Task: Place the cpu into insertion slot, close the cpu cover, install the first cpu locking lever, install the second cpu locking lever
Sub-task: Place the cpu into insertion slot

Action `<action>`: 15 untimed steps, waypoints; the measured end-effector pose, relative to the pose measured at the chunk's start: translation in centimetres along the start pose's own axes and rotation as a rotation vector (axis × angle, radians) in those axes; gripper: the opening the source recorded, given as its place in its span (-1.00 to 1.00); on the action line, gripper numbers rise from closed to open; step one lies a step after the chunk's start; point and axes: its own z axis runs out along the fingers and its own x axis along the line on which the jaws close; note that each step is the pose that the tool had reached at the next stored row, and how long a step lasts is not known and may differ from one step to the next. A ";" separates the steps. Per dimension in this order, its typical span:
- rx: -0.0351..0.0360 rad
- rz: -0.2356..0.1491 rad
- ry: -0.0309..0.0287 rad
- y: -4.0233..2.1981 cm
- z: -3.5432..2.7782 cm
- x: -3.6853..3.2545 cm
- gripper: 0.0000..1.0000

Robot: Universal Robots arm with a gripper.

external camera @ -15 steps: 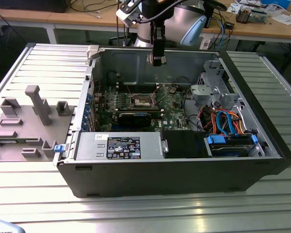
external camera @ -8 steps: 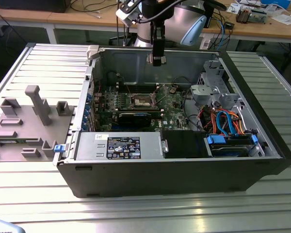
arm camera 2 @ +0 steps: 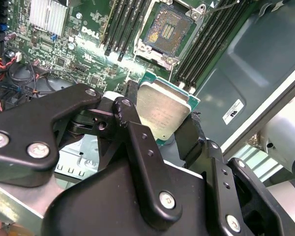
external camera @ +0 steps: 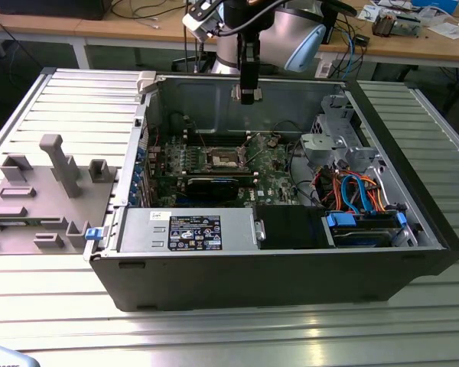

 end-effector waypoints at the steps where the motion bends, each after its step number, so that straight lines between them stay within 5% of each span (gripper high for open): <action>1: -0.0001 0.002 -0.0001 0.00 0.00 0.00 0.09; 15: -0.0001 0.006 -0.0003 -0.23 0.35 -0.02 0.09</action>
